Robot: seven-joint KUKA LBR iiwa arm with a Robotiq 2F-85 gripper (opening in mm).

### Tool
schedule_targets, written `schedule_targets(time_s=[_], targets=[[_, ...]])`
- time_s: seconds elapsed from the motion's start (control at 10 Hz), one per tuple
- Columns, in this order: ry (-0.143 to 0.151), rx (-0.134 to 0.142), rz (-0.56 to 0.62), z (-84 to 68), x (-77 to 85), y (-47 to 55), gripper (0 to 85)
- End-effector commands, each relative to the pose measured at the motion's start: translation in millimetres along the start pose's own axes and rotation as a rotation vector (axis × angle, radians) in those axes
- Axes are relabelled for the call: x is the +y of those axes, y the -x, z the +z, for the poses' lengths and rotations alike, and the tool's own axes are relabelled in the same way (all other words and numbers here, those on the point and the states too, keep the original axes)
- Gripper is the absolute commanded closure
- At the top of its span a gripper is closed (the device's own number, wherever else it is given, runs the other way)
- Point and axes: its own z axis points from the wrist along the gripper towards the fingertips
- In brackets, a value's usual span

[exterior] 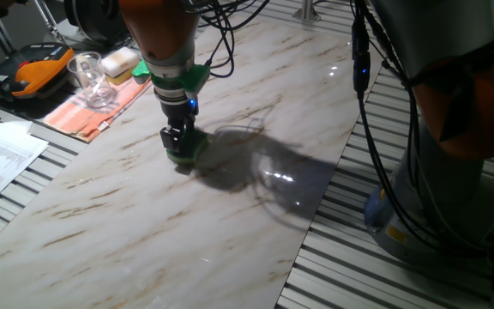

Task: Clean the tabletop with a sponge

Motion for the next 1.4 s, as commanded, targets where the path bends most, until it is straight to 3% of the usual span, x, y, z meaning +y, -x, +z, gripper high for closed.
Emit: schedule_targets(time_s=[0.0,0.4,0.5,1.3], targets=[[-0.001,0.000,0.000,0.5,0.8,-0.2,17.0],[-0.003,-0.001,-0.002,3.2,1.5,0.5,17.0],[-0.003,-0.001,-0.003,4.2,1.4,1.0,34.0],[-0.007,-0.002,-0.009,1.7,1.1,0.0,34.0]])
